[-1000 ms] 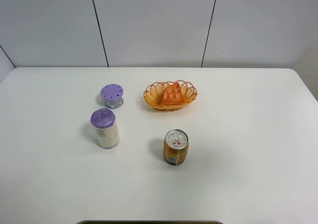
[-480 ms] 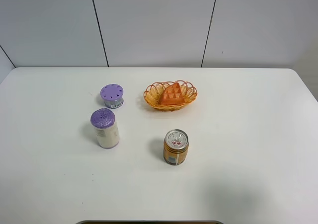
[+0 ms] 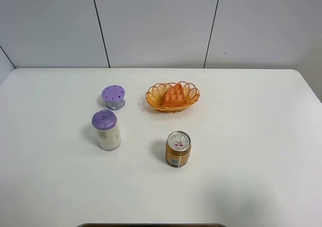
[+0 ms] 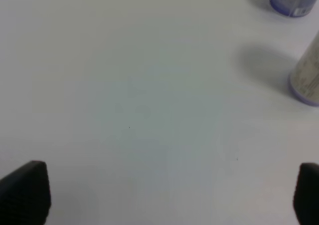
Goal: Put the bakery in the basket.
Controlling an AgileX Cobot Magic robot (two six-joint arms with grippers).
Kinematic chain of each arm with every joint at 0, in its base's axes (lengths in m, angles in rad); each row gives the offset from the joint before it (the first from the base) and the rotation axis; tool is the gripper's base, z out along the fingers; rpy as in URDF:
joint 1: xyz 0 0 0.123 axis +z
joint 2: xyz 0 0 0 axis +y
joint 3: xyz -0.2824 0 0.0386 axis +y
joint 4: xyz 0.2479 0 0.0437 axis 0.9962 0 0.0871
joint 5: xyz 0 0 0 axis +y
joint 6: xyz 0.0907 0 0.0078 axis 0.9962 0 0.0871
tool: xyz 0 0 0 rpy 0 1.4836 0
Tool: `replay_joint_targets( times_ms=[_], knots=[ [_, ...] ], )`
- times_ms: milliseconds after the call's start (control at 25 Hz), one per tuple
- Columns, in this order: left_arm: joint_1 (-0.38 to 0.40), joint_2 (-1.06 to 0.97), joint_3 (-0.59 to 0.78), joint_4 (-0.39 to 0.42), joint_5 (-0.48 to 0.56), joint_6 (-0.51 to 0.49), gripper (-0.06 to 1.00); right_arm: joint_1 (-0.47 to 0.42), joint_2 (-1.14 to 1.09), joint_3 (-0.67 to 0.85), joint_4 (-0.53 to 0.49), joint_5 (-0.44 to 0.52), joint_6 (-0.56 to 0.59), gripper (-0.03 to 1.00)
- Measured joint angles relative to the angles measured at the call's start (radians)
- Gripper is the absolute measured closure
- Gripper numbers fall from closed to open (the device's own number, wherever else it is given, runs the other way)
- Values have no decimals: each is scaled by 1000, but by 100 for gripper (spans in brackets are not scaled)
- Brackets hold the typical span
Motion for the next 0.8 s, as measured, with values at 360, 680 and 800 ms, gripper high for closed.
replay_joint_targets(
  times_ms=[360, 680, 800],
  knots=[
    [0, 0, 0, 0, 0, 0, -5, 1, 0, 0, 1, 0, 0, 17],
    [0, 0, 0, 0, 0, 0, -5, 1, 0, 0, 1, 0, 0, 17],
    [0, 0, 0, 0, 0, 0, -5, 1, 0, 0, 1, 0, 0, 17]
  ],
)
